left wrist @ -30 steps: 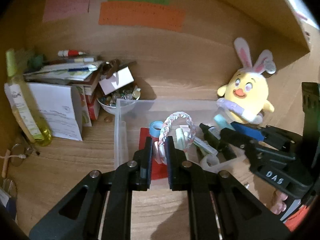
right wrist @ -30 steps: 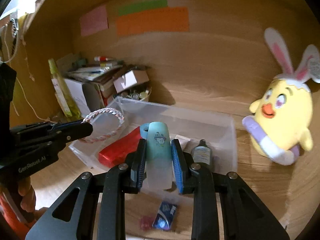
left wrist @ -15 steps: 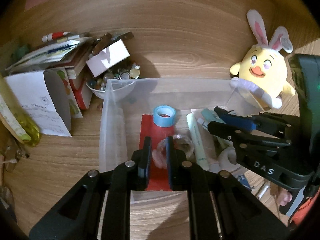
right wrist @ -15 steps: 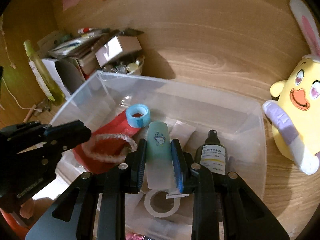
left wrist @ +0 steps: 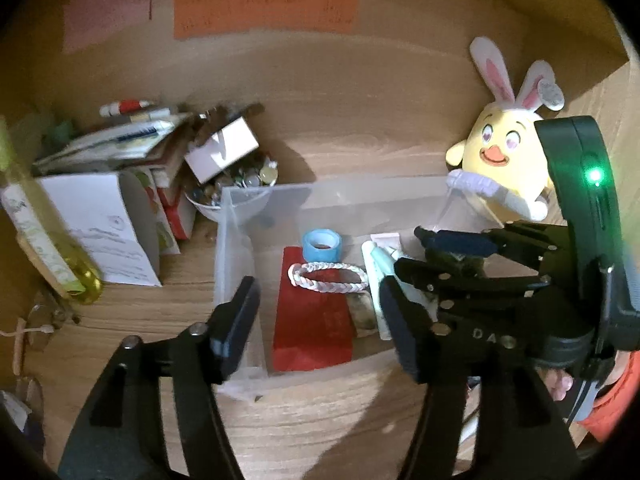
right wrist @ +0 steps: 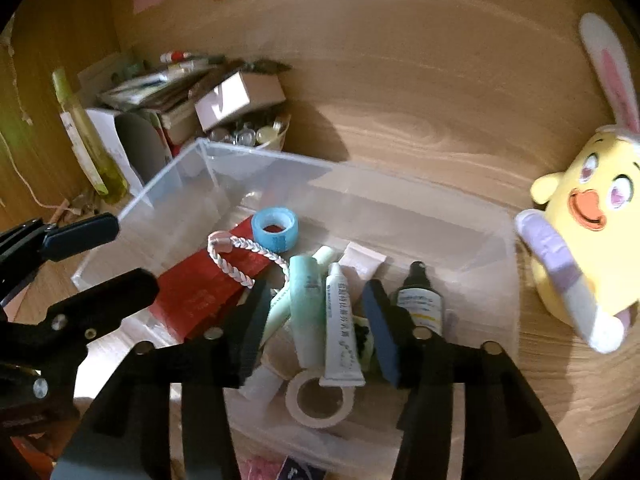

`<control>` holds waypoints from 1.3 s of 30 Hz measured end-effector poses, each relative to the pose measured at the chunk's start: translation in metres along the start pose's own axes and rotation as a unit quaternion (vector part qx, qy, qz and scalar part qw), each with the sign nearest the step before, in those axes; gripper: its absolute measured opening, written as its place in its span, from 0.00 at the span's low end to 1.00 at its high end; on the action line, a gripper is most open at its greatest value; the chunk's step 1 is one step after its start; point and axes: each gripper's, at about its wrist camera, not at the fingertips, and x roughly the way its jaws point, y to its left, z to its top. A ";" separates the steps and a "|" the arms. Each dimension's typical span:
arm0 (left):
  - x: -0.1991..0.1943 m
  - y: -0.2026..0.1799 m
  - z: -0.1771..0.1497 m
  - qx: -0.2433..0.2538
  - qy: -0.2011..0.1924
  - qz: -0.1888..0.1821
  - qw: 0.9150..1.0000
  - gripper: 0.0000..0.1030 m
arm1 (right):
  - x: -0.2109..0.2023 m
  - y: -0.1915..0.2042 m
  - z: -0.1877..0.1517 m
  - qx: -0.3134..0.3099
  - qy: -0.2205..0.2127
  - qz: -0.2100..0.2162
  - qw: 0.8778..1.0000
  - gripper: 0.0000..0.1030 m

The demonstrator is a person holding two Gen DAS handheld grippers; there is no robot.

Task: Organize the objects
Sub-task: 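Drop the bracelet into the bin with left tool while right places mint-green bottle, then grasp the white-pink lip tube with left tool while right grasps the white pen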

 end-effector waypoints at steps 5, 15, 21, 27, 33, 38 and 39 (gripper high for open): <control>-0.028 -0.006 -0.004 0.001 -0.027 0.003 1.000 0.91 | -0.033 -0.005 -0.009 0.003 -0.026 -0.003 1.000 0.59; -0.054 -0.023 -0.046 0.012 -0.011 -0.002 1.000 0.96 | -0.090 -0.013 -0.058 0.002 -0.059 -0.003 0.998 0.77; -0.043 -0.036 -0.081 0.010 0.036 -0.011 0.999 0.96 | -0.090 -0.016 -0.097 0.002 -0.037 0.011 0.999 0.77; -0.027 -0.065 -0.112 0.018 0.083 -0.032 0.996 0.96 | -0.074 -0.014 -0.125 -0.008 -0.005 0.011 1.000 0.77; -0.020 -0.081 -0.124 0.035 0.092 -0.017 0.995 0.95 | -0.056 -0.011 -0.128 -0.023 0.018 0.025 0.999 0.77; -0.017 -0.067 -0.131 0.031 0.108 -0.012 0.994 0.76 | -0.043 -0.007 -0.128 -0.028 0.042 0.045 0.998 0.77; -0.018 -0.063 -0.132 0.032 0.110 -0.008 0.993 0.75 | -0.043 -0.007 -0.130 -0.029 0.045 0.047 0.998 0.77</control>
